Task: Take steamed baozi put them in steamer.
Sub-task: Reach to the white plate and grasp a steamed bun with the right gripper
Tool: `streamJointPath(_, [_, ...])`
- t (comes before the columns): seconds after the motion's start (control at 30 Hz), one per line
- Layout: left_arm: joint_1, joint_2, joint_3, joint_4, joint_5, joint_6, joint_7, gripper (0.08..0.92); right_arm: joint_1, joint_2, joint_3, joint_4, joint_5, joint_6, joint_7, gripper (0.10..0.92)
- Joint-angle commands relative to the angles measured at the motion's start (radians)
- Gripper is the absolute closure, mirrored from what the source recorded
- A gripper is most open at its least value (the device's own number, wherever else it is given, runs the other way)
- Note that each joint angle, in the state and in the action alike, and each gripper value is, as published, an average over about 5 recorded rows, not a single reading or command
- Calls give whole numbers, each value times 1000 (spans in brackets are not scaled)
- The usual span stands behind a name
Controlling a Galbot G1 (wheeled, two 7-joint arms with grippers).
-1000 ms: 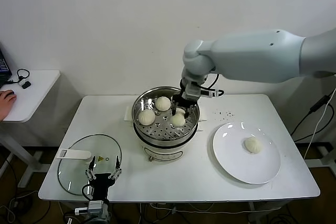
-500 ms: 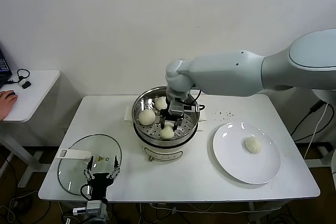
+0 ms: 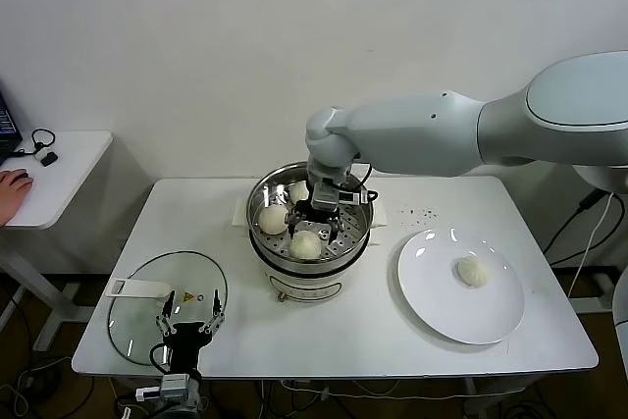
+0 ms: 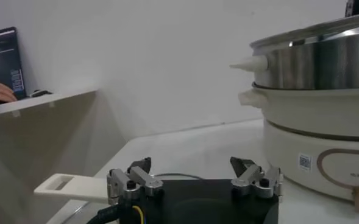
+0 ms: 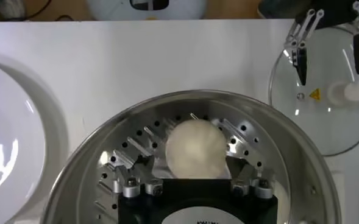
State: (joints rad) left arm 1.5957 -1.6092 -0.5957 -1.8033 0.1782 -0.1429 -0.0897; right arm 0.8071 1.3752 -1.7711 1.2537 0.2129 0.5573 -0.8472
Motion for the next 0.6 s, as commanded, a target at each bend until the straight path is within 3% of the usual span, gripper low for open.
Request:
streamJointPath(0.03, [0,-49,3,-3,1,2,0,177,94,-20,-49,-12,97,17,-28,209])
streamJointPath(0.33, [5,-49,7,-12,4,4,1,177,212,-110,-114,-16,169,23,-126,202])
streamJointPath(0.6, [6,-49,14,-20,3,10,0,177,285,-254,-274,51,314,-134,-144,203])
